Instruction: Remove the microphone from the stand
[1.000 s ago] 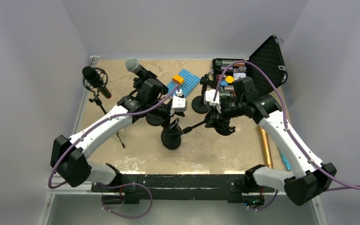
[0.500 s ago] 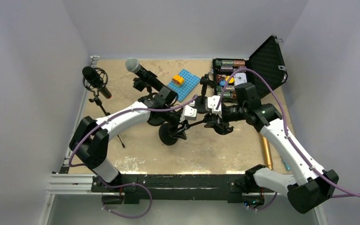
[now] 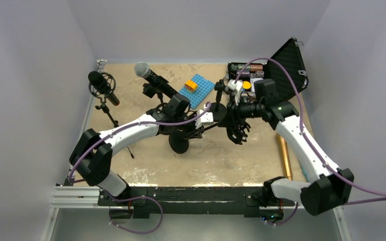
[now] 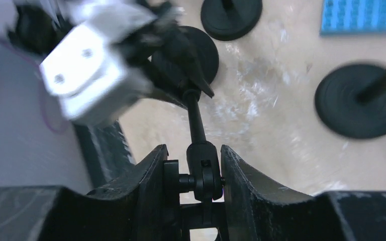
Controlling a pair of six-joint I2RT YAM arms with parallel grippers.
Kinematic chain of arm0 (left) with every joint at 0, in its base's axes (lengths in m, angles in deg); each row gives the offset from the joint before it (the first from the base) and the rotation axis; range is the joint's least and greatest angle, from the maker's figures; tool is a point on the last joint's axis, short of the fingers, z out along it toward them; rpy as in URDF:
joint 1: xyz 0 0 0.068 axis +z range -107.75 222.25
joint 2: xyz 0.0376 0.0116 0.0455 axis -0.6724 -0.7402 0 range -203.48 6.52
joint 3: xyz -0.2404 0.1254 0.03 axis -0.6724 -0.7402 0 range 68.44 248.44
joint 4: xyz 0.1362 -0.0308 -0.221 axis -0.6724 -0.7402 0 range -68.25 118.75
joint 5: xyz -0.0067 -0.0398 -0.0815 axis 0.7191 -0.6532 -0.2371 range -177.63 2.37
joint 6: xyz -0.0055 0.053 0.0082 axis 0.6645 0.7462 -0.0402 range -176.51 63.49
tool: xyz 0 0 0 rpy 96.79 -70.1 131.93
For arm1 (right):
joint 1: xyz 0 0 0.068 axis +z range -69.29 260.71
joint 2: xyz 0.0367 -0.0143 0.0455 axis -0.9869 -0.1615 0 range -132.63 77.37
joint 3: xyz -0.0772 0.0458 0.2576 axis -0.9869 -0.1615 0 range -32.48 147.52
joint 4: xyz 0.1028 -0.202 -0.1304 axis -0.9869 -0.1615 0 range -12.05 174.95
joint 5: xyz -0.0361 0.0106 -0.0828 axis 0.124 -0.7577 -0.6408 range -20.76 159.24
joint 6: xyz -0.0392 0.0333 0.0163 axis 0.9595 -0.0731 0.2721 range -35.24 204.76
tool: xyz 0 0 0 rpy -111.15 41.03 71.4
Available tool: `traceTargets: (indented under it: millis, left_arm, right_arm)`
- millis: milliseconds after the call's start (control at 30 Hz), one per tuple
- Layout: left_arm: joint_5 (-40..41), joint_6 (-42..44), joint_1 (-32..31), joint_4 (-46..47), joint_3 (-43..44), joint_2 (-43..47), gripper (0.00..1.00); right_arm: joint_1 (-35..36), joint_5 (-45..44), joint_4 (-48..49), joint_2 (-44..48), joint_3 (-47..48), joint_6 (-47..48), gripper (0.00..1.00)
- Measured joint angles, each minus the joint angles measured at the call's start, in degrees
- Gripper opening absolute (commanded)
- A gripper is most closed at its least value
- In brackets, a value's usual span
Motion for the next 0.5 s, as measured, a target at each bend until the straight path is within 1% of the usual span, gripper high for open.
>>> traceTargets:
  millis: [33, 100, 133, 167, 200, 233, 300, 333, 367, 400, 433, 467, 500]
  left_arm:
    - [1.8, -2.1, -0.3, 2.4, -1.4, 1.0, 0.0]
    - [5.5, -5.4, -0.8, 7.1, -3.8, 3.0, 0.12]
    - [6.6, -6.7, -1.1, 9.0, -5.0, 3.5, 0.15]
    - [7.3, -8.1, -1.5, 10.6, -5.9, 3.8, 0.18]
    - [7.6, -9.3, -1.7, 11.3, -6.5, 3.8, 0.26]
    - [8.0, -10.9, -2.1, 11.9, -7.1, 3.8, 0.37]
    - [8.5, -13.2, -2.3, 11.6, -7.4, 3.8, 0.55]
    - [8.8, -14.2, -2.3, 11.4, -7.5, 3.8, 0.62]
    - [9.0, -15.0, -2.1, 11.1, -7.5, 3.9, 0.71]
    - [8.8, -15.2, -1.9, 10.3, -7.4, 4.1, 0.75]
    - [8.4, -15.0, -1.7, 9.4, -7.3, 4.3, 0.83]
    - [7.2, -14.6, -1.4, 7.2, -6.7, 4.5, 0.95]
    - [6.0, -13.7, -1.2, 4.8, -5.6, 4.5, 0.99]
  right_arm:
    - [-1.9, 0.7, 0.2, -2.1, 1.4, -6.3, 0.0]
    - [-5.4, 1.9, 0.6, -4.8, 2.0, -16.4, 0.0]
    - [-7.2, 2.0, 0.1, -6.1, 2.1, -21.4, 0.0]
    - [-8.1, 2.1, -0.3, -7.0, 2.1, -24.5, 0.0]
    - [-8.5, 2.3, -0.7, -7.8, 2.2, -26.4, 0.0]
    - [-8.7, 2.5, -1.1, -8.6, 2.3, -28.2, 0.0]
    - [-8.7, 3.0, -1.2, -9.9, 2.3, -30.4, 0.0]
    - [-8.7, 3.0, -1.1, -10.2, 2.3, -31.0, 0.0]
    - [-8.8, 3.0, -1.2, -10.3, 2.3, -31.1, 0.0]
    - [-9.0, 3.0, -1.0, -10.1, 2.3, -30.7, 0.0]
    - [-9.2, 3.1, -0.9, -9.9, 2.3, -29.9, 0.0]
    - [-9.3, 3.4, -0.8, -9.5, 2.2, -28.2, 0.0]
    - [-9.3, 3.7, -1.0, -8.9, 2.1, -25.9, 0.0]
